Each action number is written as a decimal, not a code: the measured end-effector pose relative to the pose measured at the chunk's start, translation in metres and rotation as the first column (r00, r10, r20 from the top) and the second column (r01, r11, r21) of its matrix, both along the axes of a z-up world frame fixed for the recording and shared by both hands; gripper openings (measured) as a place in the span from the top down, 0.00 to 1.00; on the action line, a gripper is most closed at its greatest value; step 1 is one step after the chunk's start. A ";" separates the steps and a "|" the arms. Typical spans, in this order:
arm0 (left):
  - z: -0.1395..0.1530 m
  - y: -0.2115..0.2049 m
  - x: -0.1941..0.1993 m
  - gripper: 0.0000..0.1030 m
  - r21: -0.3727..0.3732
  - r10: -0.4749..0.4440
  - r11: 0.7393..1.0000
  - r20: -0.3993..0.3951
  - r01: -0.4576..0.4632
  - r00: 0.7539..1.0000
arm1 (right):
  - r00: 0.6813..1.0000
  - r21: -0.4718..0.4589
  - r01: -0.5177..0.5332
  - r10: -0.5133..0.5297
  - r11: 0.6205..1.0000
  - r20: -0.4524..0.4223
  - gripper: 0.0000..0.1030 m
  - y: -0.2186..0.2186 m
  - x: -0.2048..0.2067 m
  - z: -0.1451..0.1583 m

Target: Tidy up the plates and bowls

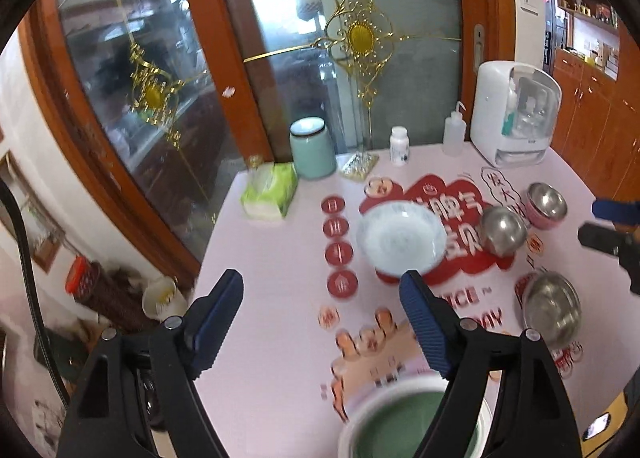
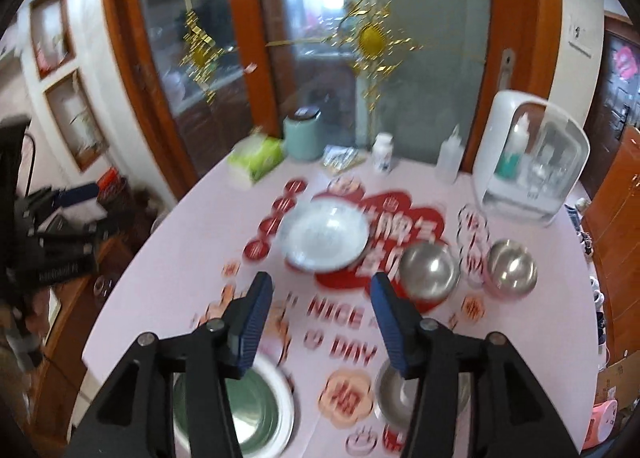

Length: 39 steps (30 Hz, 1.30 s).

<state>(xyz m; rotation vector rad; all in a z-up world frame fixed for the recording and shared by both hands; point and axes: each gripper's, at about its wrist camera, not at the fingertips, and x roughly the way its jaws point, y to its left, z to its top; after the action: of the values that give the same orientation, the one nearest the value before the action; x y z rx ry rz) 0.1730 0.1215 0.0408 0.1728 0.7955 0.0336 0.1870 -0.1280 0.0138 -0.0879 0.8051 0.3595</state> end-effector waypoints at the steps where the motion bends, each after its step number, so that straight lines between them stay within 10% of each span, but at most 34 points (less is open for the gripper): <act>1: 0.000 -0.002 0.012 0.22 0.002 -0.006 1.000 0.000 0.006 1.000 | 1.000 0.002 0.007 -0.007 1.000 -0.006 0.50 0.001 0.010 0.000; 9: -0.047 -0.015 0.121 0.20 -0.018 -0.036 0.999 -0.104 0.035 0.994 | 0.990 -0.003 0.068 -0.068 0.998 -0.126 0.50 0.017 0.113 -0.042; 20: -0.187 -0.002 0.238 0.20 -0.136 0.004 0.989 -0.361 -0.057 0.933 | 0.914 0.025 0.177 -0.155 0.984 -0.374 0.50 0.007 0.221 -0.160; 32: -0.261 -0.005 0.271 0.22 -0.205 -0.014 0.974 -0.471 -0.094 0.882 | 0.859 0.021 0.183 -0.149 0.983 -0.490 0.56 0.015 0.257 -0.230; 39: -0.277 -0.004 0.275 0.40 -0.252 -0.053 0.963 -0.517 -0.093 0.854 | 0.838 0.032 0.167 -0.125 0.985 -0.532 0.72 0.017 0.260 -0.244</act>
<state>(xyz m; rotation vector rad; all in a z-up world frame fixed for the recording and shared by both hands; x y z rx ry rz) 0.4482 0.1173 -0.2358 -0.0949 1.3377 -0.1074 0.4468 -0.1112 -0.2307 0.1546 1.3380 0.2697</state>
